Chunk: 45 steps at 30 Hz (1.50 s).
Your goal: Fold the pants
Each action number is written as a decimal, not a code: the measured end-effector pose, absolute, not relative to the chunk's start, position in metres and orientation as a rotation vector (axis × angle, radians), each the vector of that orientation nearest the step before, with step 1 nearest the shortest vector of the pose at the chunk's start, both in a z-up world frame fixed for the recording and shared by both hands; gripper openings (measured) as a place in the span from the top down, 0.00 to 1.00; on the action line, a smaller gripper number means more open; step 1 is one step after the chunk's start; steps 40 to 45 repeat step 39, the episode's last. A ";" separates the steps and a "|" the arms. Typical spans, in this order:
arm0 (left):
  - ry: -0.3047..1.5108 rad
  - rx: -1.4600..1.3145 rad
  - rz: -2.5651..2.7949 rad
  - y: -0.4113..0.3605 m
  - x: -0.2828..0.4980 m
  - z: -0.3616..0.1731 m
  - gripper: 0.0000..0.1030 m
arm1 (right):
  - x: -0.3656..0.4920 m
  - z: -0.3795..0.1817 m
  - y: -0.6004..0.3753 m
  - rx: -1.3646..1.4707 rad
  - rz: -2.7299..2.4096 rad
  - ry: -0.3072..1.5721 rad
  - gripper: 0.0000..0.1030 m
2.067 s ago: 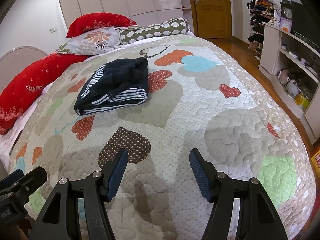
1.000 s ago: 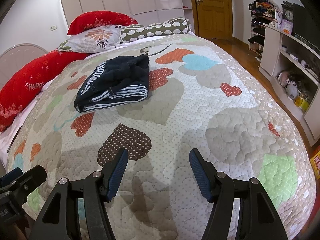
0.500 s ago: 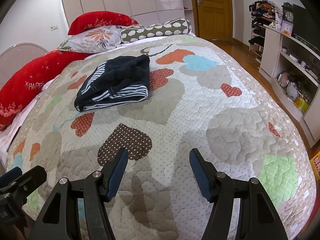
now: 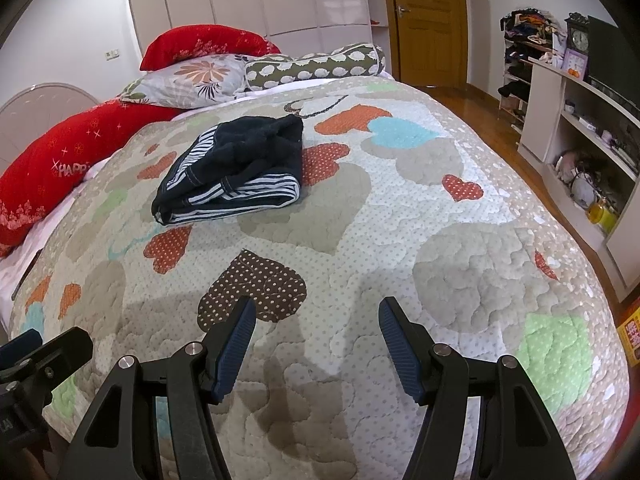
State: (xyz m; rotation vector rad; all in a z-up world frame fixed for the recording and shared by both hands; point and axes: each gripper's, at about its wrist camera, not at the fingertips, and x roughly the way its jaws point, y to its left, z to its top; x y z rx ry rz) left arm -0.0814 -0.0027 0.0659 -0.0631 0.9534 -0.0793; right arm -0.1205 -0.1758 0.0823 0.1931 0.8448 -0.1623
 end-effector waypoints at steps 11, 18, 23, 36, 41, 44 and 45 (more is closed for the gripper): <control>0.967 -0.067 -0.086 -0.004 -0.080 0.062 0.00 | -0.120 0.082 -0.174 0.188 -0.153 0.854 0.34; 0.967 -0.064 -0.089 -0.004 -0.079 0.062 0.00 | -0.119 0.082 -0.171 0.180 -0.148 0.846 0.34; 0.966 -0.066 -0.091 -0.004 -0.079 0.061 0.00 | -0.120 0.083 -0.170 0.175 -0.142 0.842 0.34; 0.972 -0.079 -0.113 -0.004 -0.078 0.057 0.00 | -0.122 0.083 -0.168 0.163 -0.140 0.837 0.34; 0.965 -0.070 -0.113 -0.006 -0.079 0.057 0.00 | -0.122 0.082 -0.167 0.161 -0.137 0.837 0.33; 0.965 -0.070 -0.113 -0.006 -0.079 0.057 0.00 | -0.122 0.082 -0.167 0.161 -0.137 0.837 0.33; 0.965 -0.070 -0.113 -0.006 -0.079 0.057 0.00 | -0.122 0.082 -0.167 0.161 -0.137 0.837 0.33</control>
